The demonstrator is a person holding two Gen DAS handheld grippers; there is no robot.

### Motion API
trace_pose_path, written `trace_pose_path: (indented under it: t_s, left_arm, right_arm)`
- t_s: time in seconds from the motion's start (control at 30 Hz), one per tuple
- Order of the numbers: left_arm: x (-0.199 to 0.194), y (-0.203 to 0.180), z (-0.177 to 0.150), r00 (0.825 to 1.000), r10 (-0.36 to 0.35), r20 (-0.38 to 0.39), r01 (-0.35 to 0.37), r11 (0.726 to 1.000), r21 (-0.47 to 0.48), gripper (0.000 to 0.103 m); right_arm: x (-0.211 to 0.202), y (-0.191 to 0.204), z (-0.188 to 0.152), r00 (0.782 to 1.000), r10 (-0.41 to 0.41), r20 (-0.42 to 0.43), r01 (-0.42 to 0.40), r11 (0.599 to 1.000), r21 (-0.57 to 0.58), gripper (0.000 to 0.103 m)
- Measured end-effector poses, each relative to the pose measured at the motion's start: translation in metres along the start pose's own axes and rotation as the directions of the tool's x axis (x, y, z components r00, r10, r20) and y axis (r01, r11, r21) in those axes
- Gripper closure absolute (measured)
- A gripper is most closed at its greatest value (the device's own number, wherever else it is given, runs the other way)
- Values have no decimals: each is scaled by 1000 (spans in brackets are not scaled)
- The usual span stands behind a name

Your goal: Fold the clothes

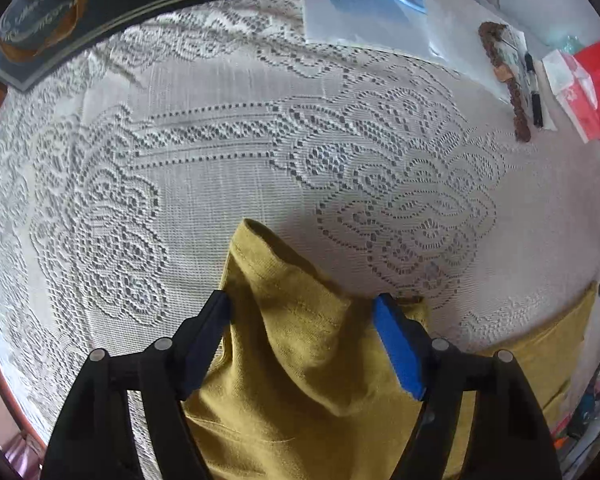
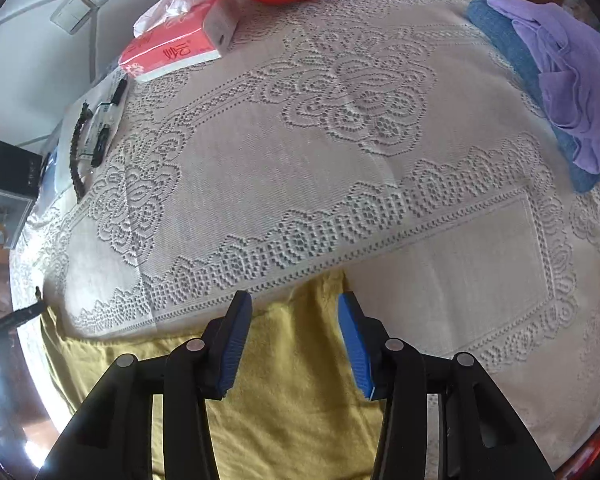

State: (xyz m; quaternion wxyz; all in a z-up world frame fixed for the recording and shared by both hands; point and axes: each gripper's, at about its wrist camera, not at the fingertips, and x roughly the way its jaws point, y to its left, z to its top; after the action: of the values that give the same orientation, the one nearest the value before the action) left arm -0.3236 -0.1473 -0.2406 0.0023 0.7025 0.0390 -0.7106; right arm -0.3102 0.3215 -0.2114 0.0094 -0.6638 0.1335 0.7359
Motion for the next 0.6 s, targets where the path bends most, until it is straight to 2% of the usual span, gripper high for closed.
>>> trace_pose_path:
  t_s: [0.07, 0.1, 0.13, 0.17, 0.2, 0.27, 0.37, 0.5, 0.6]
  left_arm:
    - [-3, -4, -4, 1000, 15, 21, -15, 1000, 20, 37]
    - [-4, -6, -6, 999, 21, 30, -21, 999, 29, 46]
    - [-7, -5, -7, 1000, 15, 26, -16, 1000, 24, 61]
    - [-9, -5, -8, 1000, 10, 21, -10, 1000, 19, 73]
    - [-11, -4, -10, 1000, 9, 16, -10, 1000, 8, 94]
    - [-20, -2, -16, 999, 13, 44, -13, 1000, 0, 95]
    - [-45, 6, -37, 994, -34, 104, 36, 999, -21, 95]
    - [-79, 14, -83, 982, -82, 171, 84, 996, -8, 95]
    - [-92, 16, -124, 975, -92, 205, 92, 996, 11, 95]
  right_arm:
    - [14, 5, 1, 998, -59, -9, 59, 998, -5, 58]
    - [20, 7, 1, 995, -93, -17, 93, 996, -15, 58]
    - [21, 13, -1, 991, -131, -8, 130, 991, -42, 63]
    - [21, 19, -2, 986, -168, 0, 167, 983, -70, 76]
    - [18, 23, -4, 984, -180, 11, 180, 980, -88, 86]
    - [8, 26, -8, 991, -130, 36, 132, 987, -88, 89]
    - [-18, 29, -20, 995, -42, 90, 51, 994, -97, 89]
    - [-64, 19, -52, 985, 69, 157, -49, 991, -127, 89]
    - [-84, 5, -85, 979, 107, 173, -79, 984, -158, 89]
